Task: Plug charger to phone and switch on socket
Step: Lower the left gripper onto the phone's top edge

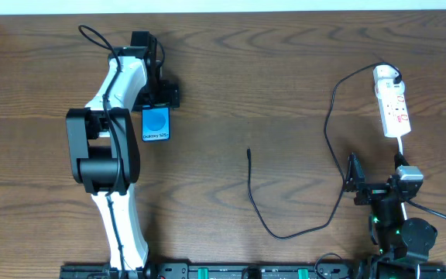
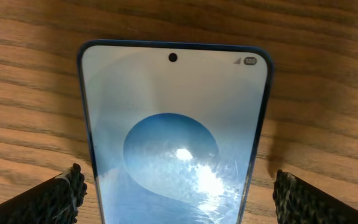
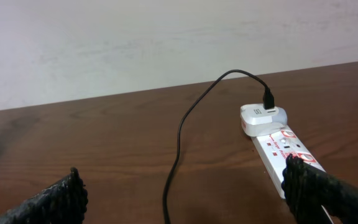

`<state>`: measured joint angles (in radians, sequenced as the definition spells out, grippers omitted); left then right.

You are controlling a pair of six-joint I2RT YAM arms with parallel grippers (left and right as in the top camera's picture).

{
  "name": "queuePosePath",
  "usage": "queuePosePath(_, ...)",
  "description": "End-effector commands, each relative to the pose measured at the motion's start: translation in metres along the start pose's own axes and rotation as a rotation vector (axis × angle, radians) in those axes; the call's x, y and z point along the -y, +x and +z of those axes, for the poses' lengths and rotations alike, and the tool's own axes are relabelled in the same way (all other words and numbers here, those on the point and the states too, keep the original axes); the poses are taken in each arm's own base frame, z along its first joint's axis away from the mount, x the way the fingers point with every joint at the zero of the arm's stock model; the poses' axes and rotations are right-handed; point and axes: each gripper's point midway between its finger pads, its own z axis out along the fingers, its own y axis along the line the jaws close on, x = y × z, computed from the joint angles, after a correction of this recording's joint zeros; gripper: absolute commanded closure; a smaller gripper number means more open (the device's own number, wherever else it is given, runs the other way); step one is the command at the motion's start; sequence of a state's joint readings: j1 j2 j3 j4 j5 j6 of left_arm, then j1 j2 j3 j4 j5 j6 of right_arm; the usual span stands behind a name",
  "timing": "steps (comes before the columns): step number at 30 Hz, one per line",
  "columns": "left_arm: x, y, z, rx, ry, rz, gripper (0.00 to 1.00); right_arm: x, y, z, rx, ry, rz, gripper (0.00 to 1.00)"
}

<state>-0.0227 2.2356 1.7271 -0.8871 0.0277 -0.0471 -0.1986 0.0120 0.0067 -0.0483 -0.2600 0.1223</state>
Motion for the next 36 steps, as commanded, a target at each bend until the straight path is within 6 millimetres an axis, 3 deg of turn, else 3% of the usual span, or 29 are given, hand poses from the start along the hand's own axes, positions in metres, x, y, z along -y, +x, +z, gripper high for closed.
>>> queuePosePath(1,-0.004,0.005,0.008,-0.023,-0.023,0.017,0.02,0.000,0.000,0.000,0.000,0.000,0.004,0.01)
queuePosePath(21,-0.008,0.004,0.009,-0.022,-0.013,0.003,0.02,0.000,0.000,0.000,0.000,0.000,0.004,0.01)
queuePosePath(36,-0.009,0.016,0.020,-0.051,-0.016,0.004,0.02,0.000,0.000,0.000,0.000,0.000,0.004,0.01)
